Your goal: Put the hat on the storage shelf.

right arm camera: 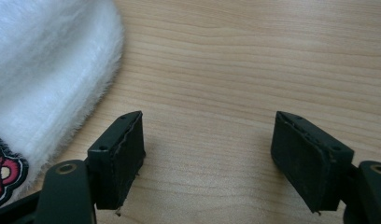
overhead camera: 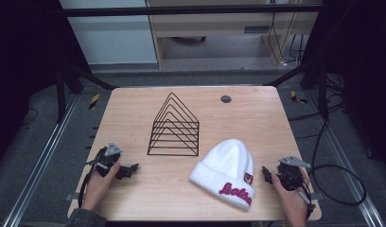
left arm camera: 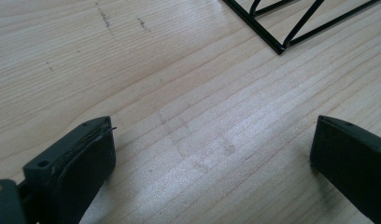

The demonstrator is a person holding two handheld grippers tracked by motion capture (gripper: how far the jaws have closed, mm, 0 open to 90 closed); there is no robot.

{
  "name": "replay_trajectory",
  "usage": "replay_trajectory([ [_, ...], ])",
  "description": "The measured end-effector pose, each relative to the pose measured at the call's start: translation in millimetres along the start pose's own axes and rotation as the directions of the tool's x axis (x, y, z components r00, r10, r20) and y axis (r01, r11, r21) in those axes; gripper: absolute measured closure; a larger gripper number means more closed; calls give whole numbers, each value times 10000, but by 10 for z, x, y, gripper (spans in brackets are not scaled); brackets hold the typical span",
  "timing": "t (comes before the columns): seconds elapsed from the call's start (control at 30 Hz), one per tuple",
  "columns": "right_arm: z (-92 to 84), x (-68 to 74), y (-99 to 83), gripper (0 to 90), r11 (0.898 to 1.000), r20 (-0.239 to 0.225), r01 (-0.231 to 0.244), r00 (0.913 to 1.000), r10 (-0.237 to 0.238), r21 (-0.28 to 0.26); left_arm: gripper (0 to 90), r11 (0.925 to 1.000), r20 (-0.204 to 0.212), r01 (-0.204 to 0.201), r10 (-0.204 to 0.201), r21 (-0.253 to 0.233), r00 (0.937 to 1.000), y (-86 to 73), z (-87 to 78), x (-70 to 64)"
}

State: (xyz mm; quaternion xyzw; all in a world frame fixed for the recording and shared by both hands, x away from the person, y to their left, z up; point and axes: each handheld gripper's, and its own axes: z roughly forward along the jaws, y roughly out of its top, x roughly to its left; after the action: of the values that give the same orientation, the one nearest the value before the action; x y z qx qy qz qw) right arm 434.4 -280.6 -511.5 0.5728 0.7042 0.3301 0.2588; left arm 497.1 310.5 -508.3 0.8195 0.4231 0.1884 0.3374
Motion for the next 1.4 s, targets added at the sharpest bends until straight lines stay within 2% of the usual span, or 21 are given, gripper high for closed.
replay_trajectory([
  [0.17, -5, 13, -4, 264, 9999, 41, 107, 9999, -107, -7, 0, 10000, -1, 5, -5, -3, 10000, 0, 0, 0],
  [0.3, -42, 12, 39, 228, 9995, -167, 223, 9996, -219, 232, 0, 10000, -8, 0, 0, 21, 10000, 1, -1, 0],
  [0.33, -75, 16, 102, 221, 9995, -415, 206, 9989, -196, 244, 0, 10000, -7, 4, -4, 18, 10000, 1, -1, 0],
  [0.43, -85, 30, 187, 199, 9982, -574, 433, 9975, -409, 413, 0, 10000, -4, -19, 19, 20, 10000, 0, -1, 1],
  [0.47, -89, 44, 301, 245, 9964, -634, 695, 9958, -664, 489, 0, 10000, -5, -8, 8, 18, 10000, 0, -1, 1],
  [0.53, -88, 59, 367, 250, 9961, -731, 760, 9947, -726, 456, 0, 10000, -7, -10, 10, 18, 10000, 0, -1, 1],
  [0.57, -70, 100, 511, 298, 9931, -892, 1020, 9913, -966, 576, 0, 10000, -7, -8, 8, 19, 10000, 0, -1, 1],
  [0.67, -21, 205, 730, 367, 9805, -1196, 1789, 9784, -1686, 818, 0, 10000, -7, -8, 8, 19, 10000, 1, -1, 1],
  [0.7, -21, 205, 730, 367, 9805, -1196, 1789, 9784, -1686, 818, 0, 10000, -4, -3, 3, 17, 10000, 0, -1, 1],
  [0.77, 18, 291, 867, 392, 9738, -1451, 2085, 9702, -1942, 907, 0, 10000, -6, -6, 6, 18, 10000, 0, -1, 1],
  [0.8, 77, 374, 987, 371, 9683, -1721, 2271, 9630, -2074, 1042, 0, 10000, -5, -5, 5, 15, 10000, 0, -1, 1],
  [0.83, 117, 412, 1038, 344, 9653, -1774, 2361, 9605, -2145, 1114, 0, 10000, -6, -8, 8, 19, 10000, 0, -1, 1],
  [0.87, 117, 412, 1038, 344, 9653, -1774, 2361, 9605, -2145, 1114, 0, 10000, -6, -8, 8, 19, 10000, 0, -1, 1],
  [0.9, 207, 476, 1122, 307, 9590, -1967, 2445, 9567, -2145, 1436, 0, 10000, -7, -9, 9, 17, 10000, 0, -1, 1],
  [1.0, 308, 520, 1176, 265, 9520, -2082, 2577, 9526, -2217, 1652, 0, 10000, -3, -7, 7, 19, 10000, 1, -1, 1],
  [1.03, 358, 534, 1201, 266, 9530, -2245, 2459, 9528, -2042, 1768, 0, 10000, -4, -7, 7, 18, 10000, 1, -1, 1],
  [1.07, 463, 552, 1236, 300, 9509, -2411, 2440, 9506, -1956, 1904, 0, 10000, 3, -21, 21, 26, 10000, 1, -1, 2],
  [1.1, 463, 552, 1236, 300, 9509, -2411, 2440, 9506, -1956, 1904, 0, 10000, 3, -21, 21, 26, 10000, 1, -1, 2],
  [1.17, 596, 582, 1254, 378, 9425, -2471, 2454, 9506, -1880, 2269, 0, 10000, -5, -13, 13, 20, 10000, 1, -1, 2],
  [1.33, 705, 589, 1245, 473, 9354, -2512, 2463, 9506, -1822, 2537, 0, 10000, -4, -6, 6, 19, 10000, 1, -1, 1],
  [1.4, 752, 590, 1230, 493, 9289, -2558, 2452, 9508, -1746, 2774, 0, 10000, -6, -10, 10, 19, 10000, 0, -1, 1],
])
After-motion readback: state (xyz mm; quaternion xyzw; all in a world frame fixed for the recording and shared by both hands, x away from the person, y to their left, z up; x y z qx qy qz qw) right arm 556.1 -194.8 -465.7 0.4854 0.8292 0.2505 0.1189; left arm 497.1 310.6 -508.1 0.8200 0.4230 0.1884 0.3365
